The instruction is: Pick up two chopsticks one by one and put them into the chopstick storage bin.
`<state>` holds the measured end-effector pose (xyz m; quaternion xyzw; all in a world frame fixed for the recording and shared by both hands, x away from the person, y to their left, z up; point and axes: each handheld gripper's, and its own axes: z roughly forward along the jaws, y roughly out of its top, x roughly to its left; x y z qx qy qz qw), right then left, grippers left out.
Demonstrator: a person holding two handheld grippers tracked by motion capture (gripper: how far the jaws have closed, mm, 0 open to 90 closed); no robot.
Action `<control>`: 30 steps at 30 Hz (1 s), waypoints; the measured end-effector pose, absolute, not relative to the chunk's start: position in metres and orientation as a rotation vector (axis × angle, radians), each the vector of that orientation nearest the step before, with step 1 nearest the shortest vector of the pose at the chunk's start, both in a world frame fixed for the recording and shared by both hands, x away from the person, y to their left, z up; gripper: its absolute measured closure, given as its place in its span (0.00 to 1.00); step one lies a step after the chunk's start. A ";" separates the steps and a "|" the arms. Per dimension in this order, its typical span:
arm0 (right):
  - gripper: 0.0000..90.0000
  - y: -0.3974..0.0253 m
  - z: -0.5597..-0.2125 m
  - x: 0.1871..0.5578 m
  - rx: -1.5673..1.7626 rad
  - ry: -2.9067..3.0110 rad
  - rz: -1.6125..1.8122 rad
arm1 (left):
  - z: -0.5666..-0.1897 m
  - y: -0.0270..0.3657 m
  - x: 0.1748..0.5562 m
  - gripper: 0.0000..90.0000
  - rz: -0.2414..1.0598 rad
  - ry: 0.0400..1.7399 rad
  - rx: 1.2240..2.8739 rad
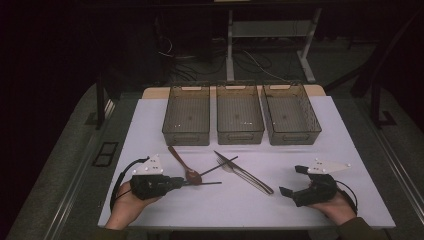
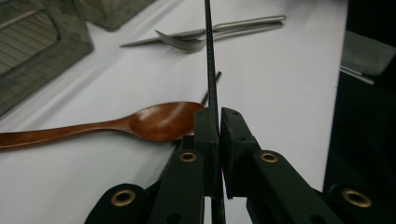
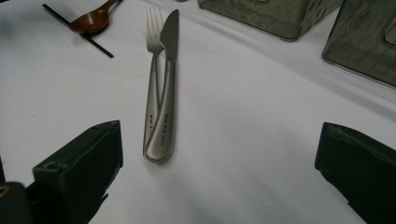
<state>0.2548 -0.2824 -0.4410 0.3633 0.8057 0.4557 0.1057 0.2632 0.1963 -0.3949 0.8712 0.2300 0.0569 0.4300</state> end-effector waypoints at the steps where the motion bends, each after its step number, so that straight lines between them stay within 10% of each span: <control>1: 0.01 -0.282 -0.441 0.255 1.066 2.375 1.341 | -0.394 0.196 0.264 0.95 0.155 0.579 2.174; 30: 0.01 -0.284 -0.439 0.253 1.065 2.365 1.357 | -0.372 0.176 0.312 0.95 0.300 0.745 2.064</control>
